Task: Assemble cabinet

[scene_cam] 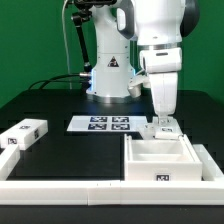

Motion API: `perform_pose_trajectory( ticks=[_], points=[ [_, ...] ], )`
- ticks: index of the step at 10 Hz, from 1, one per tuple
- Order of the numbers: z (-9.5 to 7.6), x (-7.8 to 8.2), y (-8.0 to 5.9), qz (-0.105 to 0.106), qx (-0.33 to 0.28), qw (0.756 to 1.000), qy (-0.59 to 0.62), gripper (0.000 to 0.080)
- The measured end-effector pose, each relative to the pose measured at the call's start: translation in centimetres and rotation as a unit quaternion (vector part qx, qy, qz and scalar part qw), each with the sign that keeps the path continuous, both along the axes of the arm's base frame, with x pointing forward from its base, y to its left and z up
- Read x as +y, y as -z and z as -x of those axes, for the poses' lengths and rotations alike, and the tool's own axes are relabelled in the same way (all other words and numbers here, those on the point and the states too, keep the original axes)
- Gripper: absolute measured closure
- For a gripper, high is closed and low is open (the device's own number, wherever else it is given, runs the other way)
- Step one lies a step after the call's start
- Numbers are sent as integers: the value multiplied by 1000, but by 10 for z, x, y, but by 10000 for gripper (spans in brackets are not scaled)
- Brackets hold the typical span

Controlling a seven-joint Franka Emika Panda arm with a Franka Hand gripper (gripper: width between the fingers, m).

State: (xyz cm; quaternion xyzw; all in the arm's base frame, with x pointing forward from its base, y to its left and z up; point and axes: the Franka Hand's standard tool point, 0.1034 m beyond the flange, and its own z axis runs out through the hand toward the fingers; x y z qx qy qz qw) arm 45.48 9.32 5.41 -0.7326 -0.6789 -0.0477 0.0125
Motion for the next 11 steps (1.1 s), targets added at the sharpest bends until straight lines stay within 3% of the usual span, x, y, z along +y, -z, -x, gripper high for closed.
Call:
perform_pose_trajectory(
  ticks=[11],
  points=[
    [-22,1,0,0,13,1000,17,729]
  ],
)
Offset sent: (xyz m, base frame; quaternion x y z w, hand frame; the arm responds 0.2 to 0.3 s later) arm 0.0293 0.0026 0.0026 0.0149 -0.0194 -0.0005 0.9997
